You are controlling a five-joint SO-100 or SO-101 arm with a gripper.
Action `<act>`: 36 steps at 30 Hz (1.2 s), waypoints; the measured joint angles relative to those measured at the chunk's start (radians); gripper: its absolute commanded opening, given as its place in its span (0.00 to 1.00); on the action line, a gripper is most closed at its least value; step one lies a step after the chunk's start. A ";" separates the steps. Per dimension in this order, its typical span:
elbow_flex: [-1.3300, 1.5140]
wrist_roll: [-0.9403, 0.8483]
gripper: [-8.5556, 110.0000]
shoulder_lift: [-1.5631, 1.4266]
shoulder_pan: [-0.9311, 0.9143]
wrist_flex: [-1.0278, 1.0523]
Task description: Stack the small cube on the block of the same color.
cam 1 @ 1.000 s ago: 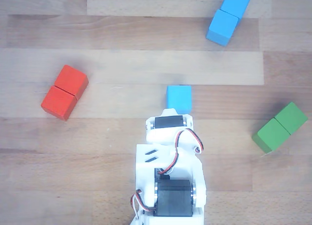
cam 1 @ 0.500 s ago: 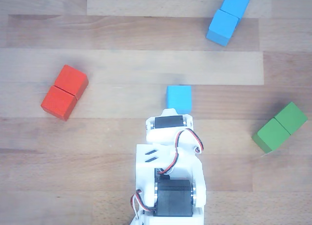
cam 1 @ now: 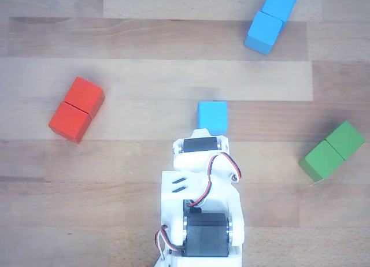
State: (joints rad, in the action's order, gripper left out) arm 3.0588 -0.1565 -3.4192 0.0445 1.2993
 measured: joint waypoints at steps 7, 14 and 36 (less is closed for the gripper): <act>0.000 0.000 0.07 0.000 0.000 0.000; 0.000 0.000 0.07 0.000 0.000 0.000; -0.500 -0.012 0.07 0.558 0.000 0.002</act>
State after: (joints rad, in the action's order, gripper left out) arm 2.5587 -0.1687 -2.8609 0.0445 1.3008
